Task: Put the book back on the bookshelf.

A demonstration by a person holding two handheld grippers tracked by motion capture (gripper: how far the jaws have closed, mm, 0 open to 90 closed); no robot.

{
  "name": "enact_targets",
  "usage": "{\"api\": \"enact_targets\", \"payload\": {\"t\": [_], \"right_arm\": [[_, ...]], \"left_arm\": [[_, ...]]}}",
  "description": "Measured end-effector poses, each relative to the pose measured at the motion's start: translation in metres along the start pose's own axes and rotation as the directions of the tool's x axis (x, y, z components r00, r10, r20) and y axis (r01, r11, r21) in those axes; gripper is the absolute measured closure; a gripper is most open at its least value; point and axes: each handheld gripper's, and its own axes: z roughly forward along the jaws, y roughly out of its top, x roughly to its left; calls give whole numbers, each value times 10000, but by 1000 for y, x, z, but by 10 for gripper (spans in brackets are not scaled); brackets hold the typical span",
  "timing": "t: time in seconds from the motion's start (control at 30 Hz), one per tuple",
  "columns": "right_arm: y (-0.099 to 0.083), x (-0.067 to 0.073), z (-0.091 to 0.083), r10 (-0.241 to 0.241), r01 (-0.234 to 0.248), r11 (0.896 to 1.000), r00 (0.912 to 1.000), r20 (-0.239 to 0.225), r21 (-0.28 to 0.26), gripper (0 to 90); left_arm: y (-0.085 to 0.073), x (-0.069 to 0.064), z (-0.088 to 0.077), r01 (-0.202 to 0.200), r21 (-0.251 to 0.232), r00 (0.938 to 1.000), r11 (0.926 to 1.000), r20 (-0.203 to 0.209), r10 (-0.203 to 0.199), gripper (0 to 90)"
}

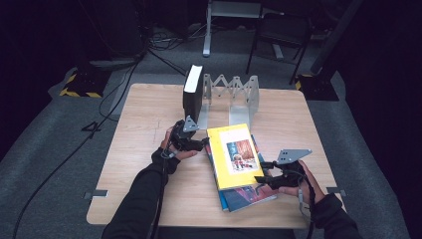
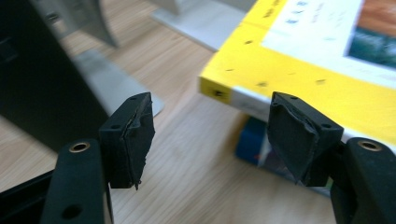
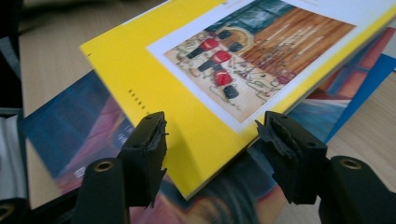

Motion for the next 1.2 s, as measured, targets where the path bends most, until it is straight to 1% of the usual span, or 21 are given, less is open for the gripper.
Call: {"api": "enact_targets", "payload": {"t": [0.07, 0.13, 0.23, 0.33, 0.37, 0.43, 0.47, 0.5, 0.53, 0.63, 0.67, 0.7, 0.77, 0.83, 0.93, 0.97, 1.0, 1.07, 1.13, 1.17, 1.2], "right_arm": [[-4, 7, -2, -18, 20, 9999, 9999, -124, 165, 407], [-8, 15, -2, -372, 371, 9982, 9993, 18, 467, 410], [-10, 23, -4, -539, 537, 9973, 9985, 27, 510, 409], [-11, 25, -4, -443, 447, 9978, 9990, -97, 487, 410], [-12, 26, -4, -462, 468, 9979, 9988, -142, 441, 412], [-12, 28, -5, -603, 608, 9968, 9981, -113, 512, 408], [-12, 29, -6, -620, 627, 9965, 9980, -132, 561, 407], [-12, 28, -8, -645, 645, 9966, 9979, -22, 519, 410], [-12, 26, -10, -626, 622, 9969, 9980, 80, 477, 413], [-12, 22, -14, -645, 643, 9970, 9979, 24, 440, 434], [-12, 22, -16, -747, 748, 9962, 9972, -34, 451, 466], [-12, 22, -16, -747, 748, 9962, 9972, -34, 451, 466], [-12, 22, -20, -990, 986, 9936, 9951, 58, 551, 481], [-13, 20, -24, -913, 902, 9946, 9956, 206, 504, 501], [-13, 17, -21, -854, 833, 9944, 9959, 309, 653, 514], [-13, 17, -18, -901, 857, 9928, 9947, 503, 837, 516], [-12, 17, -16, -843, 796, 9926, 9953, 487, 921, 519], [-11, 16, -16, -392, 379, 9973, 9990, 209, 633, 528], [-10, 15, -16, -160, 154, 9986, 9998, 125, 502, 520], [-9, 16, -16, -133, 130, 9989, 9999, 69, 459, 510], [-7, 18, -15, -167, 160, 9989, 9998, 144, 451, 505]], "left_arm": [[4, -4, 2, -131, 58, 9999, 9999, 74, 130, 356], [6, -9, 2, -145, 48, 9994, 9999, 316, 143, 369], [9, -15, 2, -280, 54, 9989, 9996, 385, 277, 381], [9, -19, 2, -268, 12, 9987, 9996, 432, 267, 407], [9, -19, 1, -302, 33, 9978, 9995, 593, 299, 406], [8, -21, -1, -375, 112, 9973, 9992, 637, 367, 391], [8, -24, -4, -434, 237, 9962, 9988, 768, 415, 368], [7, -27, -8, -559, 371, 9943, 9977, 934, 523, 355], [6, -30, -11, -648, 422, 9937, 9970, 945, 606, 332], [-1, -45, -29, -1037, 545, 9904, 9931, 976, 981, 318], [-4, -49, -35, -1009, 577, 9908, 9932, 962, 951, 313], [-4, -49, -35, -1009, 577, 9908, 9932, 962, 951, 308], [-12, -57, -47, -962, 566, 9904, 9938, 1047, 899, 304], [-19, -63, -56, -1003, 665, 9898, 9927, 1085, 927, 297], [-32, -75, -66, -879, 943, 9870, 9917, 1426, 739, 285], [-36, -80, -67, -918, 1066, 9842, 9901, 1612, 739, 283], [-41, -87, -69, -1024, 1235, 9814, 9870, 1744, 800, 279], [-47, -96, -69, -1129, 1425, 9778, 9833, 1918, 845, 277], [-52, -104, -68, -1510, 1704, 9766, 9737, 1785, 1202, 301], [-53, -104, -68, -1601, 1721, 9760, 9720, 1751, 1297, 352], [-53, -103, -68, -1604, 1699, 9766, 9723, 1700, 1314, 371]]}}
